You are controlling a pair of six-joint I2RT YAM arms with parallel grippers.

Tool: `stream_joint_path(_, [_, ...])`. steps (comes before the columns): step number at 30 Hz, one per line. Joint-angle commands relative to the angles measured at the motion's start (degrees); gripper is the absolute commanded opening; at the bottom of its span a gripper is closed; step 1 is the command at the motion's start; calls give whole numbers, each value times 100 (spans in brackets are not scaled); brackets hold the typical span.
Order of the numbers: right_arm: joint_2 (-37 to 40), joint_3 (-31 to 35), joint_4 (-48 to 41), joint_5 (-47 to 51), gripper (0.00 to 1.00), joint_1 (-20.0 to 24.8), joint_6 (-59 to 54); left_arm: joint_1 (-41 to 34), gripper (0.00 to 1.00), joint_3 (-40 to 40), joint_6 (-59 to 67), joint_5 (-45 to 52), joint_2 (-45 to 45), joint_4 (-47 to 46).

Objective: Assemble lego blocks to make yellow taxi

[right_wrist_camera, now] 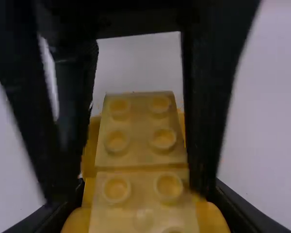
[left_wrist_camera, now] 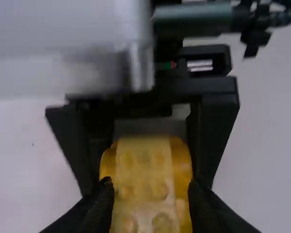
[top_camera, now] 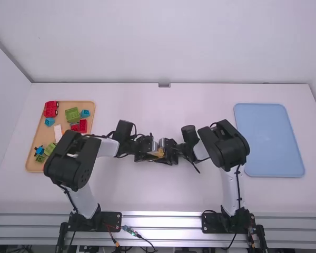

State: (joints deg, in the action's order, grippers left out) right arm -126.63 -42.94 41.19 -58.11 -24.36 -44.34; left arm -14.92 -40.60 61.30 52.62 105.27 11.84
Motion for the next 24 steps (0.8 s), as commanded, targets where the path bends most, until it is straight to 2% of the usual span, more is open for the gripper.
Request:
stream_joint_path(1, [-111, -72, -284, 498, 53, -35, -157, -83, 49, 31, 49, 298, 85, -25])
stream_joint_path(6, [-111, -142, -487, 503, 54, -68, -269, -79, 59, -81, 47, 152, 85, -200])
stream_joint_path(8, [-111, -76, -332, 501, 54, -83, -267, -79, 77, -144, 45, 114, 85, -297])
stream_joint_path(12, [-111, 63, -42, 509, 54, -68, -262, -22, 89, -337, 45, 176, 75, -544])
stream_joint_path(17, [-111, 146, 94, 553, 54, -66, -223, 273, 93, -608, 73, 198, -52, -1092])
stream_joint_path(20, [-111, 120, 55, 555, 55, -68, -214, 540, 93, -695, 71, 219, -151, -1324])
stream_joint_path(23, [-111, 79, -26, 544, 54, -66, -219, 754, 88, -708, 180, 364, -256, -1499])
stream_joint_path(24, [-111, 81, -24, 544, 54, -68, -216, 863, 81, -680, 482, 646, -317, -1647])
